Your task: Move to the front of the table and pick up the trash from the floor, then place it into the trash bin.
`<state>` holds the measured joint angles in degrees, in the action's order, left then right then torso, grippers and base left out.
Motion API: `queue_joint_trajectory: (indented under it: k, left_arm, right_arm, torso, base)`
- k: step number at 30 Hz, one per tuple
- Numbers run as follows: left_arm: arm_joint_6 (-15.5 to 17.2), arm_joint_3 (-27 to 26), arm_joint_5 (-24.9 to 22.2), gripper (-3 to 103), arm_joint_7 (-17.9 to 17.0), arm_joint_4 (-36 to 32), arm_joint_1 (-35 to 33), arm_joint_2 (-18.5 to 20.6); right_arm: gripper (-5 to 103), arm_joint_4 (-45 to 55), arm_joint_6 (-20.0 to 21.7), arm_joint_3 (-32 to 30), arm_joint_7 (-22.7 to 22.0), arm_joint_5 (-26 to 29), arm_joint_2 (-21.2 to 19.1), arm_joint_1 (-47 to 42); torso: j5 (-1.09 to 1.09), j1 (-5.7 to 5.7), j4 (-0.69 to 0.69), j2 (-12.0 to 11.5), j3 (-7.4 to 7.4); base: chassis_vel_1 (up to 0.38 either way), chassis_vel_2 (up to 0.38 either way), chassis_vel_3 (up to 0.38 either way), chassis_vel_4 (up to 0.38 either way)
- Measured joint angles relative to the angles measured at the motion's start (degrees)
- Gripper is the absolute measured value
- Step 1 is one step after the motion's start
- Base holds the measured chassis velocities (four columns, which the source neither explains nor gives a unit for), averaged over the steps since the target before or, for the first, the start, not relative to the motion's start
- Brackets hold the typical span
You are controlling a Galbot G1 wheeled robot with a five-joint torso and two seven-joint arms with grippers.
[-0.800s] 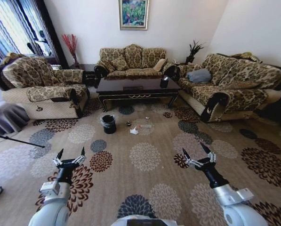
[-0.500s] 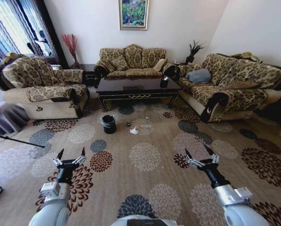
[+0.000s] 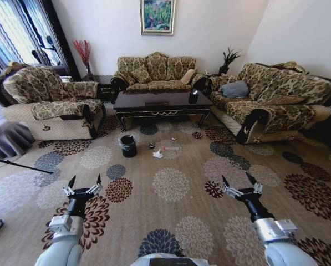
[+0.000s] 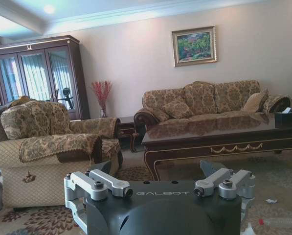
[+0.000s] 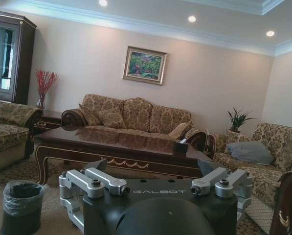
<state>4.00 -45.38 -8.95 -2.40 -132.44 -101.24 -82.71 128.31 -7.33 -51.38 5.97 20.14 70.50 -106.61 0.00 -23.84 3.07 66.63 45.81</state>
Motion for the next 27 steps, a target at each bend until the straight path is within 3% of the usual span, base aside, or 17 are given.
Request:
queue_joint_trajectory:
  k: [9,27]
  left_arm:
    - [0.19,0.42,-0.02,100,-0.74,0.51,0.53,0.32]
    - [0.04,0.79,-0.53,100,-0.79,2.15,1.56,0.76]
  right_arm:
    - [100,-0.59,-0.52,0.38,-0.15,1.48,0.01,0.30]
    - [100,-1.87,-1.04,0.85,-0.16,2.06,0.26,0.95]
  torso:
    - [0.00,0.69,0.01,-1.47,-0.76]
    - [0.00,3.34,0.01,-7.31,-3.94]
  base:
    - [0.000,0.000,0.000,0.000]
    - [0.000,0.000,0.000,0.000]
